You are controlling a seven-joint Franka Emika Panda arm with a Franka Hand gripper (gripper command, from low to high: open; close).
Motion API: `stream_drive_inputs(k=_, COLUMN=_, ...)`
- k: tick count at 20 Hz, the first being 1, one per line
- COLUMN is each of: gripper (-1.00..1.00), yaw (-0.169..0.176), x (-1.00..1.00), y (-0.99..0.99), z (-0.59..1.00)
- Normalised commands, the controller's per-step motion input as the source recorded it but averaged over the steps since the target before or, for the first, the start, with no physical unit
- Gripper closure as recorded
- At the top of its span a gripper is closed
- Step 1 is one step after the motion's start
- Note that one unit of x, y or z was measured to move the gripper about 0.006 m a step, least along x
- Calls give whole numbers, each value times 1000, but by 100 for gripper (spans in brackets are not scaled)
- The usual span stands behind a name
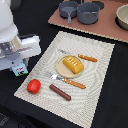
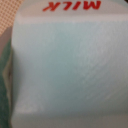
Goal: Interact with the objects in diverse but meaningful ways.
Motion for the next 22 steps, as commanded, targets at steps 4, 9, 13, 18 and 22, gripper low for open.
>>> stream_drive_inputs(k=4, gripper=100, yaw=0, x=951, y=596, z=1000)
stream_drive_inputs(k=9, gripper=100, yaw=0, x=921, y=606, z=1000)
stream_drive_inputs(k=13, gripper=100, yaw=0, x=838, y=628, z=941)
stream_drive_inputs(k=18, gripper=100, yaw=0, x=799, y=688, z=571)
stream_drive_inputs(k=22, gripper=100, yaw=0, x=816, y=724, z=234)
